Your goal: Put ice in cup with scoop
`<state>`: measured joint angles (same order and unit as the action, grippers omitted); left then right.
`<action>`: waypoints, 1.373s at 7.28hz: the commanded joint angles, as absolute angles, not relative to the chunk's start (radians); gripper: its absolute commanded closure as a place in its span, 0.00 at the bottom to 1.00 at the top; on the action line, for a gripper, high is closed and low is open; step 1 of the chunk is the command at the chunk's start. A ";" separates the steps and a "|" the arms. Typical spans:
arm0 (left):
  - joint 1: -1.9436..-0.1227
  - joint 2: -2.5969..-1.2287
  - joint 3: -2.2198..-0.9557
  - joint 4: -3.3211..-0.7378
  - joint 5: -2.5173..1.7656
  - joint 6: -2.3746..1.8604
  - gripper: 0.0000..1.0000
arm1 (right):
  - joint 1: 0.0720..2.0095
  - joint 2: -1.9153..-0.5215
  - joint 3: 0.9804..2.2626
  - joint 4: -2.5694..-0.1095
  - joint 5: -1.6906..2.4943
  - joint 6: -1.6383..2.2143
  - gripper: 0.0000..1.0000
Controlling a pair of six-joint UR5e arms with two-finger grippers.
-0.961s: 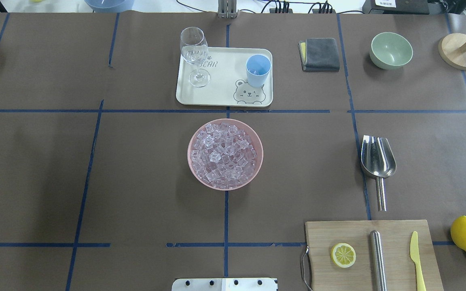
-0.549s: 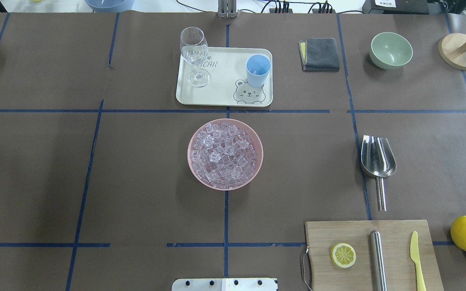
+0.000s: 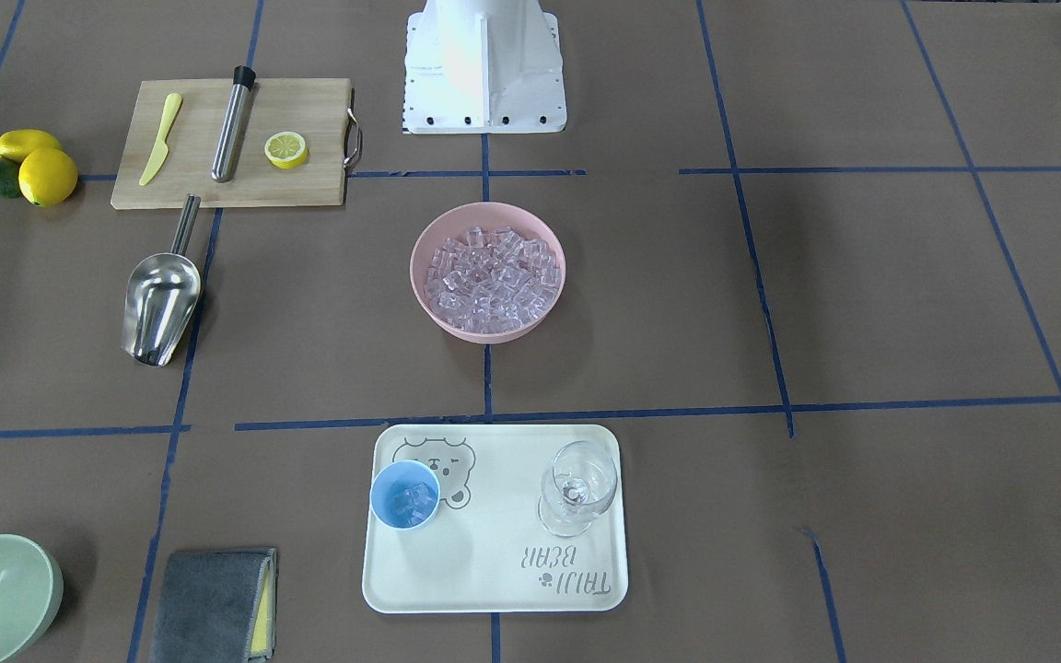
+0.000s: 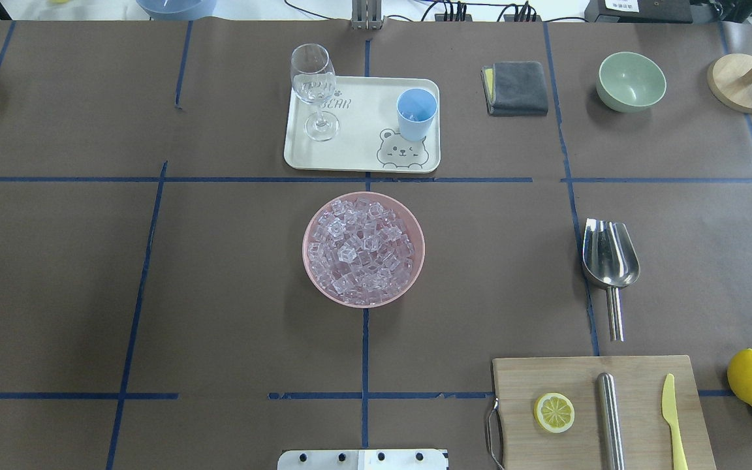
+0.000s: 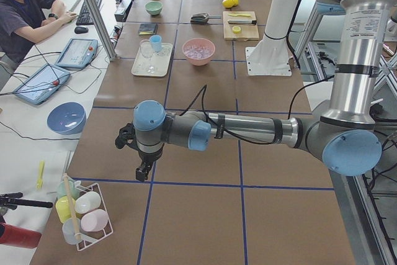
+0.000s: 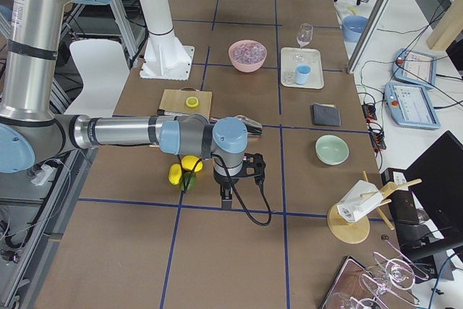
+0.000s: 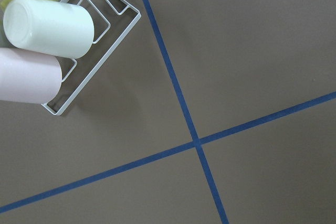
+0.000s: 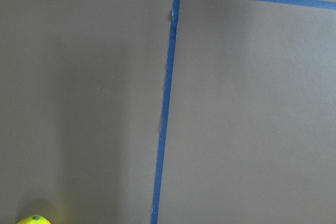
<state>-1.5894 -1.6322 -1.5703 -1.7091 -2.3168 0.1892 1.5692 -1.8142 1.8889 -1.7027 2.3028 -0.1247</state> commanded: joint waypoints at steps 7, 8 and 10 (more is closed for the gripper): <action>-1.589 -1.586 -1.569 -1.729 -2.356 -0.049 0.00 | 1.569 -1.813 1.893 -1.703 2.304 -0.123 0.00; -1.589 -1.592 -1.569 -1.733 -2.355 -0.051 0.00 | 1.569 -1.813 1.893 -1.703 2.303 -0.123 0.00; -1.589 -1.580 -1.597 -1.730 -2.356 -0.049 0.00 | 1.569 -1.813 1.894 -1.703 2.304 -0.123 0.00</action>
